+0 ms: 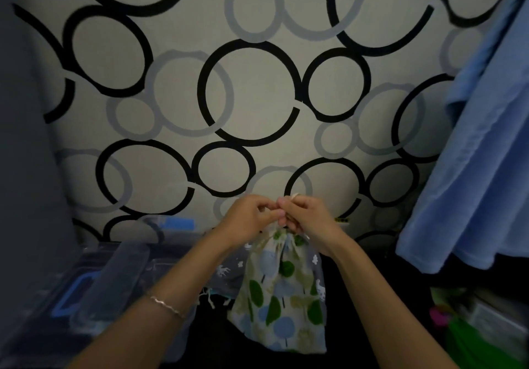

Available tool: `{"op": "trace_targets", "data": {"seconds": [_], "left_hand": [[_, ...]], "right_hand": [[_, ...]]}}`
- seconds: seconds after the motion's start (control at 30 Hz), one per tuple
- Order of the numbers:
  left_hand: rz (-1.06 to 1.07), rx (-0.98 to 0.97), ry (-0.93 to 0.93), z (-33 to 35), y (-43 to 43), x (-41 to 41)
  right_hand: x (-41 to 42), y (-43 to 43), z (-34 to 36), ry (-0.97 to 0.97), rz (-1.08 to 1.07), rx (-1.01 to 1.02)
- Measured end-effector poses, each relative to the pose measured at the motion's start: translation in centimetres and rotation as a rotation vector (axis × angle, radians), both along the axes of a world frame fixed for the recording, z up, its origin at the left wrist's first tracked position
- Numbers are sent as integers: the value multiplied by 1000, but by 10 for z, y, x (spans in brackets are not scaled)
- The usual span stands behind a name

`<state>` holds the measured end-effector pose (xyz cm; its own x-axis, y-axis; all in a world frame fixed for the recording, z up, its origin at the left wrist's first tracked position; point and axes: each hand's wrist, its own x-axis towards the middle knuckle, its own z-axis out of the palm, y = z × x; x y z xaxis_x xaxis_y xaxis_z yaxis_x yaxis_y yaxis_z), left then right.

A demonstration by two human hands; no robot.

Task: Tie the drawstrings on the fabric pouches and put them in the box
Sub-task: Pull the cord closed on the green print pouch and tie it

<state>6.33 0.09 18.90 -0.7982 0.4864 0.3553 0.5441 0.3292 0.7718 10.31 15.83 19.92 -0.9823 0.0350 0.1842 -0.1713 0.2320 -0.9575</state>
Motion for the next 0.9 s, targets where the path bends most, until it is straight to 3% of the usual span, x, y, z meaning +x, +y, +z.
{"op": "trace_targets", "data": {"seconds": [0.17, 0.27, 0.37, 0.47, 0.53, 0.73, 0.9], "left_hand": [[0, 72, -91, 5, -4, -1], [6, 73, -132, 9, -7, 1], [17, 58, -179, 10, -10, 2], [-31, 27, -178, 12, -9, 4], [-47, 26, -173, 15, -7, 6], [-13, 33, -92, 26, -7, 9], [-49, 50, -87, 28, -5, 12]], "right_hand": [[7, -2, 10, 38, -97, -19], [8, 2, 11, -37, -59, -65], [10, 4, 9, 25, 36, 231], [11, 1, 10, 181, -22, 581], [12, 1, 10, 149, -50, 551], [14, 5, 10, -47, 40, 156], [13, 9, 7, -41, 94, 68]]}}
